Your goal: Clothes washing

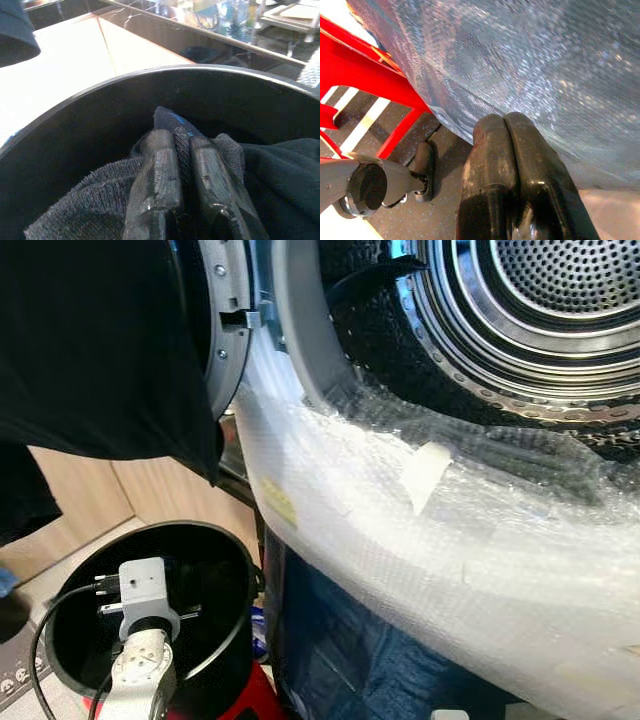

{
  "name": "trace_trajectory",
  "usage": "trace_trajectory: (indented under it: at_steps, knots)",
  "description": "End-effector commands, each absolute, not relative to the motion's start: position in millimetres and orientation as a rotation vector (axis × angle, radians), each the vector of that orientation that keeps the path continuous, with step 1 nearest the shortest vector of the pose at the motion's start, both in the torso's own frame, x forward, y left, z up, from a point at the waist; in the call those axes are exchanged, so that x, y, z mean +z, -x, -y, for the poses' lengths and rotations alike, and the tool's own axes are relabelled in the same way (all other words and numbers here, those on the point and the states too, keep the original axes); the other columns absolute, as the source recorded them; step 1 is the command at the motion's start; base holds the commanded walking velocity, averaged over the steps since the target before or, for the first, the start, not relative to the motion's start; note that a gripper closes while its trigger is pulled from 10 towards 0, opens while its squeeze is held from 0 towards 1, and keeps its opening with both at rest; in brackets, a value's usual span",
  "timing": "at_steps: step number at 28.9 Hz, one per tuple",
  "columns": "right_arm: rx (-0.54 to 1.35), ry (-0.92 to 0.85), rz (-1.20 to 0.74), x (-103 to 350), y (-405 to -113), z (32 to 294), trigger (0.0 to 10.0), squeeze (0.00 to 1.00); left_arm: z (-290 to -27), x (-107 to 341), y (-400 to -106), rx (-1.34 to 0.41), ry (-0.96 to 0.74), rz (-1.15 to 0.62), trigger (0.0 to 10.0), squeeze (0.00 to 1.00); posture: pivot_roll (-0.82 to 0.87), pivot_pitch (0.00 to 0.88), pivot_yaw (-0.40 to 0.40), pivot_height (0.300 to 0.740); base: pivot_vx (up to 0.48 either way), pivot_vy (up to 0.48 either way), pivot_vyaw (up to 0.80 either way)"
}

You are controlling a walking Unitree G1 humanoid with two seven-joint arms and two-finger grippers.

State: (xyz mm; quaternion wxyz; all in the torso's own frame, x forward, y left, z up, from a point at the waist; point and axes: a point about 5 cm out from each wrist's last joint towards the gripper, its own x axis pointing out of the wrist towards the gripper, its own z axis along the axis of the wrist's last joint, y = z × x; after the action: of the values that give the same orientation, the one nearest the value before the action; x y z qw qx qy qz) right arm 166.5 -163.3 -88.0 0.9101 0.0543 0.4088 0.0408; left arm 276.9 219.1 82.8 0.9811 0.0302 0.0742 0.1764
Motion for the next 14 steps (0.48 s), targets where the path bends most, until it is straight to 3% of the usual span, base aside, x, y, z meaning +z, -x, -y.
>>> trace_trajectory:
  at_steps: [1, 14]
  knots:
    - [0.066, -0.122, -0.852, -89.3, -163.2, 166.1, 10.0, 0.0, -218.4, 82.6, -277.1, 0.356, -0.07, -0.15, 10.0, 0.0, 0.11, 0.038, -0.013, 0.74, 0.0, 0.0, 0.0]
    - [0.064, -0.129, -0.853, -89.7, -162.6, 165.0, 10.0, 0.0, -217.5, 82.8, -277.1, 0.345, -0.061, -0.147, 10.0, 0.0, 0.11, 0.042, -0.012, 0.74, 0.0, 0.0, 0.0]
